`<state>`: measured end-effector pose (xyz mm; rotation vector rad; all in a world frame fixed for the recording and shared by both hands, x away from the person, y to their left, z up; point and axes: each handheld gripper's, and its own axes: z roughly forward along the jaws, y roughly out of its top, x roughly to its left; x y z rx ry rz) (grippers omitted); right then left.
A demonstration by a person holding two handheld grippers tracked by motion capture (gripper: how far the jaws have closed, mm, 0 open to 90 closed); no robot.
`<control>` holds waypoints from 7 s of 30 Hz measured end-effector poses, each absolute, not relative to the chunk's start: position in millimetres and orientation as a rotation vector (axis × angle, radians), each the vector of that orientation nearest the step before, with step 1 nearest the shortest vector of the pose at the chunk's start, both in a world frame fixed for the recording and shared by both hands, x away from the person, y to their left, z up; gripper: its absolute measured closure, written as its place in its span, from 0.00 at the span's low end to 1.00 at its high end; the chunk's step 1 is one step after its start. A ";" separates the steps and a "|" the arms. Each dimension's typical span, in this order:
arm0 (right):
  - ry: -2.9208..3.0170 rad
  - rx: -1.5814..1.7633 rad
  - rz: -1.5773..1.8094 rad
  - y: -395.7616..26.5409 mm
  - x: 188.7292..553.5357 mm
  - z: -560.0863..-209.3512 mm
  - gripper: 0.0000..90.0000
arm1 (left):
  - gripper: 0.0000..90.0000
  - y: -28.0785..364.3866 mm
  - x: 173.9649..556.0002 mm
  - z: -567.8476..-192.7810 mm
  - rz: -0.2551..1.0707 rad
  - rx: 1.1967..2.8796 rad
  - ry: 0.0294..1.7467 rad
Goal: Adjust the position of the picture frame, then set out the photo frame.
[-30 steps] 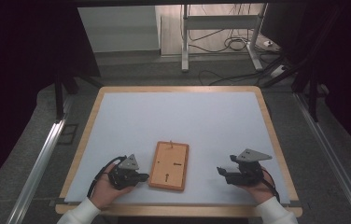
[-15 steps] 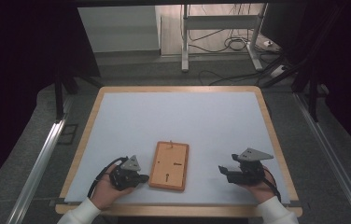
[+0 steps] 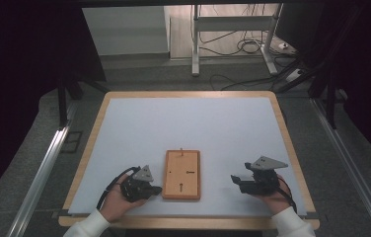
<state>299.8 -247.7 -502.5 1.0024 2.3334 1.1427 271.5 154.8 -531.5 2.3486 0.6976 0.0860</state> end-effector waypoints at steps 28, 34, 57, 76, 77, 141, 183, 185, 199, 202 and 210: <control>2.358 0.964 1.131 -240.6 297.9 -504.0 0.30 | 0.40 187.9 280.4 -521.6 0.292 2.125 0.881; 2.357 0.974 1.124 -243.1 298.2 -504.4 0.30 | 0.38 185.0 286.9 -520.1 0.269 2.131 0.860; 2.357 0.961 1.146 -241.9 284.8 -502.3 0.30 | 0.36 126.1 340.2 -496.9 0.288 2.154 0.693; 2.333 0.997 1.156 -247.3 273.3 -501.7 0.30 | 0.56 104.8 380.6 -511.0 0.203 2.163 0.689; 2.335 0.996 1.157 -247.0 273.3 -501.9 0.30 | 0.57 105.0 382.4 -513.1 0.199 2.159 0.697; 2.424 0.594 1.039 -170.4 243.9 -501.0 0.17 | 0.92 107.4 410.9 -515.9 -0.021 2.160 0.701; 2.249 0.241 0.731 -79.2 245.2 -515.2 0.43 | 0.93 109.7 417.0 -517.3 -0.002 2.127 0.749; 2.244 0.232 0.724 -80.1 246.9 -512.3 0.45 | 0.93 109.8 417.0 -518.0 0.004 2.125 0.749; 2.233 0.243 0.775 -87.6 254.7 -492.6 0.53 | 0.63 126.4 415.5 -515.3 0.089 2.062 0.851; 2.234 0.247 0.780 -88.9 255.6 -490.8 0.54 | 0.54 137.7 409.6 -513.9 0.136 2.047 0.876; 2.241 0.242 0.775 -89.5 256.4 -489.3 0.54 | 0.45 166.3 384.9 -513.8 0.252 2.059 0.902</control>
